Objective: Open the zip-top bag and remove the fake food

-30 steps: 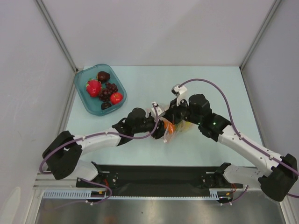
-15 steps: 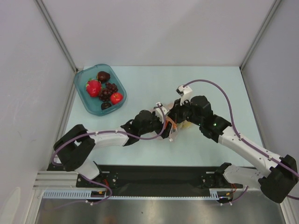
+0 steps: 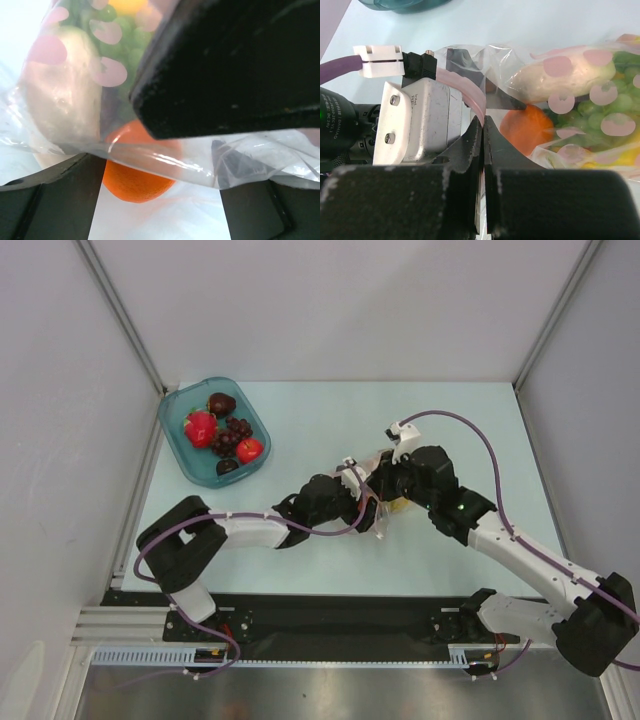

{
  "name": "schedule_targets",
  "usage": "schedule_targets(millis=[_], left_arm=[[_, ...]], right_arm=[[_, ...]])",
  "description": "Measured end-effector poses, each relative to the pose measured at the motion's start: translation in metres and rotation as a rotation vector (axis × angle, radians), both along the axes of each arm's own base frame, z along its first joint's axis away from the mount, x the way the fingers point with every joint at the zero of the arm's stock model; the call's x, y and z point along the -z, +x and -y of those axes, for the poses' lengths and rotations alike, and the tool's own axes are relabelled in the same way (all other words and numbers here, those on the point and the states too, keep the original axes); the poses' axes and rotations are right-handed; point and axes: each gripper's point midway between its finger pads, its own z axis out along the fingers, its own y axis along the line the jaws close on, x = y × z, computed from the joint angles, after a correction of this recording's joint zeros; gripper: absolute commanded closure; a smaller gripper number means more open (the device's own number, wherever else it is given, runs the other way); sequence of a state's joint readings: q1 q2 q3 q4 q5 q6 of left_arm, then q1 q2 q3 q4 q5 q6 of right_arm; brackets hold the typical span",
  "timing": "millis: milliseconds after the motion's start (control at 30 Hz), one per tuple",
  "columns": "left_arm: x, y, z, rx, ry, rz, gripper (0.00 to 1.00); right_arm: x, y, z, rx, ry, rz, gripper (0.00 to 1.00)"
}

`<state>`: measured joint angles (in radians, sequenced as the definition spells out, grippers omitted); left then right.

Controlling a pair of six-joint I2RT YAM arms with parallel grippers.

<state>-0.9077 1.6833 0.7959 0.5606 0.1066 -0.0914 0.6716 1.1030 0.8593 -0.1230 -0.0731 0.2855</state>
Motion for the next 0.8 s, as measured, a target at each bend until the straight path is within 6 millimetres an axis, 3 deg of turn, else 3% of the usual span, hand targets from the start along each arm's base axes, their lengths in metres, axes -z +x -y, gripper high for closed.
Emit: schedule_targets(millis=[100, 367, 800], left_arm=[[-0.002, -0.001, 0.0, -0.002, -0.017, 0.001, 0.09], [-0.007, -0.021, -0.01, 0.029, -0.108, -0.015, 0.07], [-0.008, -0.005, -0.023, -0.081, -0.163, -0.066, 0.09]], right_arm=[[-0.002, -0.001, 0.0, -0.002, 0.007, 0.004, 1.0], [-0.015, -0.032, -0.016, -0.134, 0.05, 0.002, 1.0], [-0.033, -0.053, -0.023, -0.207, 0.106, 0.016, 1.0]])
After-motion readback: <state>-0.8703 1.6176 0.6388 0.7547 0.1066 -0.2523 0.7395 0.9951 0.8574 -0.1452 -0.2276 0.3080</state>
